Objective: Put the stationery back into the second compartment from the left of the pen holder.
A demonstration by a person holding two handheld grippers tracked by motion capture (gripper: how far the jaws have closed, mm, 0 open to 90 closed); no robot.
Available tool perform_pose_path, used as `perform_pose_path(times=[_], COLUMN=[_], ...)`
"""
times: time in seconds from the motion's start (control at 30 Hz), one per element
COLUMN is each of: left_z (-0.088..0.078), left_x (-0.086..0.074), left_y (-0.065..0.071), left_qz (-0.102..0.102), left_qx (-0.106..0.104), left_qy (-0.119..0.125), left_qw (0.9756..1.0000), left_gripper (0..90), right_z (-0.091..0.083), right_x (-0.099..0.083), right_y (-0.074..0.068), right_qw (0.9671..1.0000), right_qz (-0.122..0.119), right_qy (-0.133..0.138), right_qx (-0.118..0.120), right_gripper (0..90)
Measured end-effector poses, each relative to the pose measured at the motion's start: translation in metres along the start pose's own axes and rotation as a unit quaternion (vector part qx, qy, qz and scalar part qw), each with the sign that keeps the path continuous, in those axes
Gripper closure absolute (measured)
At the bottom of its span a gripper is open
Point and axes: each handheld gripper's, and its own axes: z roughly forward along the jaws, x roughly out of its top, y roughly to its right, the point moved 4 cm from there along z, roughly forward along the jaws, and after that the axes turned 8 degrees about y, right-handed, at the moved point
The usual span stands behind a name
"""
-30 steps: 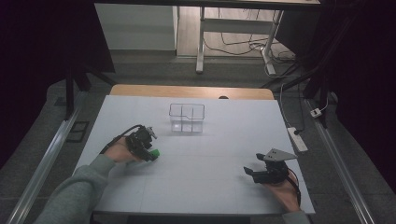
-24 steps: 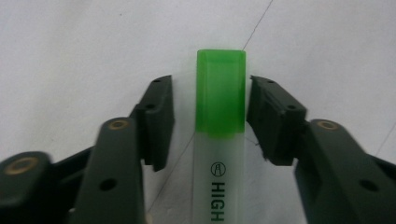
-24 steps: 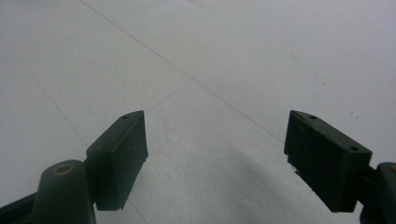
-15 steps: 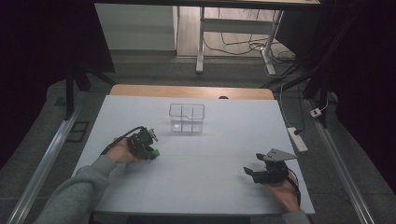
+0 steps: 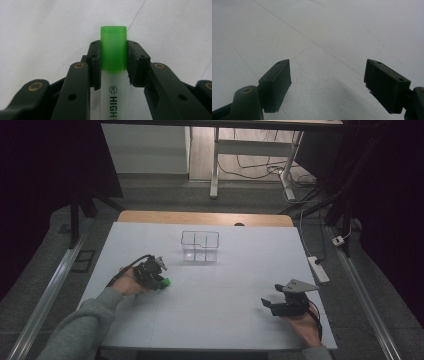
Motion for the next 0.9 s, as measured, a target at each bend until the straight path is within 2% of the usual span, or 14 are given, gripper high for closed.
perform_pose_path(times=[0.13, 0.3, 0.57, 0.8, 0.9], left_z=[-0.012, -0.029, -0.051, -0.062, -0.066], left_x=[0.001, 0.004, 0.010, 0.012, 0.013], left_y=[-0.004, -0.008, -0.015, -0.017, -0.018], left_qz=[-0.015, -0.018, -0.037, -0.045, -0.046], left_qx=[0.003, 0.016, 0.031, 0.039, 0.037], left_qy=[0.026, 0.051, 0.099, 0.128, 0.134], left_qw=[0.9995, 0.9984, 0.9940, 0.9900, 0.9892], left_gripper=[66.7, 66.6, 66.6, 66.6, 66.6], right_z=[0.000, 0.000, 0.000, 0.000, 0.000], right_x=[0.000, 0.000, 0.000, 0.000, 0.000], right_y=[0.000, 0.000, 0.000, 0.000, 0.000], right_qw=[1.0000, 1.0000, 1.0000, 1.0000, 1.0000], right_qz=[-0.002, -0.001, 0.000, 0.001, 0.000], right_qy=[-0.001, -0.002, 0.000, 0.000, 0.000], right_qx=[-0.001, -0.001, -0.002, -0.001, -0.002], right_gripper=[21.5, 21.5, 21.5, 21.5, 21.5])
